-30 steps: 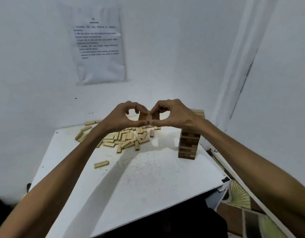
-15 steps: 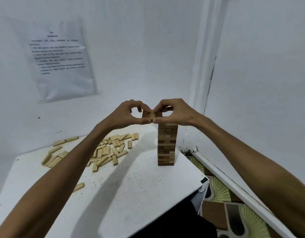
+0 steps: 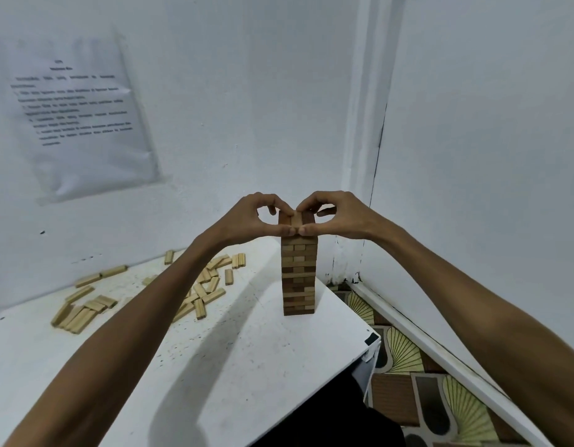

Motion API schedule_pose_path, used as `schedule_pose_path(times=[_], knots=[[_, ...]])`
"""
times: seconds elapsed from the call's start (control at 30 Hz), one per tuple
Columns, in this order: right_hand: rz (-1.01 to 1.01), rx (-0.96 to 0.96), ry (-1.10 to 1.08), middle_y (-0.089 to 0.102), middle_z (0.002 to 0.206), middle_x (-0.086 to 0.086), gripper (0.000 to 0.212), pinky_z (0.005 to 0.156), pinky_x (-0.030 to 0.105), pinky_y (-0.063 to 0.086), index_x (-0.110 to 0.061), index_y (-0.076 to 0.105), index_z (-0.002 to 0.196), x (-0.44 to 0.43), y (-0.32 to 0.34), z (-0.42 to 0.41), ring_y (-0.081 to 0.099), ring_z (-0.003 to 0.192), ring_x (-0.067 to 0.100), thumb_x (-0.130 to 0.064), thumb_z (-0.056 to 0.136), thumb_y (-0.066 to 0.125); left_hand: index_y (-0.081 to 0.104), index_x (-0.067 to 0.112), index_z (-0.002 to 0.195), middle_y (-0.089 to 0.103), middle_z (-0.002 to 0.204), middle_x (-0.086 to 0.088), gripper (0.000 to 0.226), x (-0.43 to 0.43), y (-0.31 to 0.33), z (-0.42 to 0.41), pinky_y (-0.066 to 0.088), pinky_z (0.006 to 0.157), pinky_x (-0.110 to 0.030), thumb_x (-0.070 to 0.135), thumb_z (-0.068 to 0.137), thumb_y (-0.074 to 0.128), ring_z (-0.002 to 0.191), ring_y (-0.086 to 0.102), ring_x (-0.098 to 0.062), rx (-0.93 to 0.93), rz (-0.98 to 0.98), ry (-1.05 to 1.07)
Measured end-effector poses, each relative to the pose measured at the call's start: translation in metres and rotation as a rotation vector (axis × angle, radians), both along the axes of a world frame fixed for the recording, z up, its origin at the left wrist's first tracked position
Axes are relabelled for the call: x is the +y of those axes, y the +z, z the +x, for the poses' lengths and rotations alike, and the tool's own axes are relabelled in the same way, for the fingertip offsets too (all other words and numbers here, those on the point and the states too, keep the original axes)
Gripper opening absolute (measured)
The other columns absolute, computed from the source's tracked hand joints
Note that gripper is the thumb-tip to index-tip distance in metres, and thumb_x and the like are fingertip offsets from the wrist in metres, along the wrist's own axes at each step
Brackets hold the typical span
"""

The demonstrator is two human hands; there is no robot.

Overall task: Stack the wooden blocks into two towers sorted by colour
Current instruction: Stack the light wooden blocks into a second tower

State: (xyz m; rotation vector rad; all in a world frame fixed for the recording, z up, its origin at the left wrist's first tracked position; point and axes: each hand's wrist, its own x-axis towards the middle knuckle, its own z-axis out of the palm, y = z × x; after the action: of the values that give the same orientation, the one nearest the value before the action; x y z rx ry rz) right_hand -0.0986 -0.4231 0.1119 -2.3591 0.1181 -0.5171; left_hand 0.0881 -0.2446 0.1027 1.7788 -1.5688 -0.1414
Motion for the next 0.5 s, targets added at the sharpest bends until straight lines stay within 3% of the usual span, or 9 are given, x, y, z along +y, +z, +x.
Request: schedule_pose_path(times=[0.5], knots=[[-0.008, 0.014, 0.005, 0.069, 0.117, -0.018, 0.054, 0.094, 0.021, 0.051, -0.029, 0.069, 0.123, -0.007, -0.014, 0.002, 0.063, 0.110, 0.000, -0.047, 0.074, 0.085, 0.071, 0.028, 0.120, 0.069, 0.120, 0.016, 0.051, -0.002, -0.010, -0.003, 0.037, 0.080, -0.016, 0.048, 0.075, 0.078, 0.107, 0.058, -0.005, 0.027, 0.039, 0.005]])
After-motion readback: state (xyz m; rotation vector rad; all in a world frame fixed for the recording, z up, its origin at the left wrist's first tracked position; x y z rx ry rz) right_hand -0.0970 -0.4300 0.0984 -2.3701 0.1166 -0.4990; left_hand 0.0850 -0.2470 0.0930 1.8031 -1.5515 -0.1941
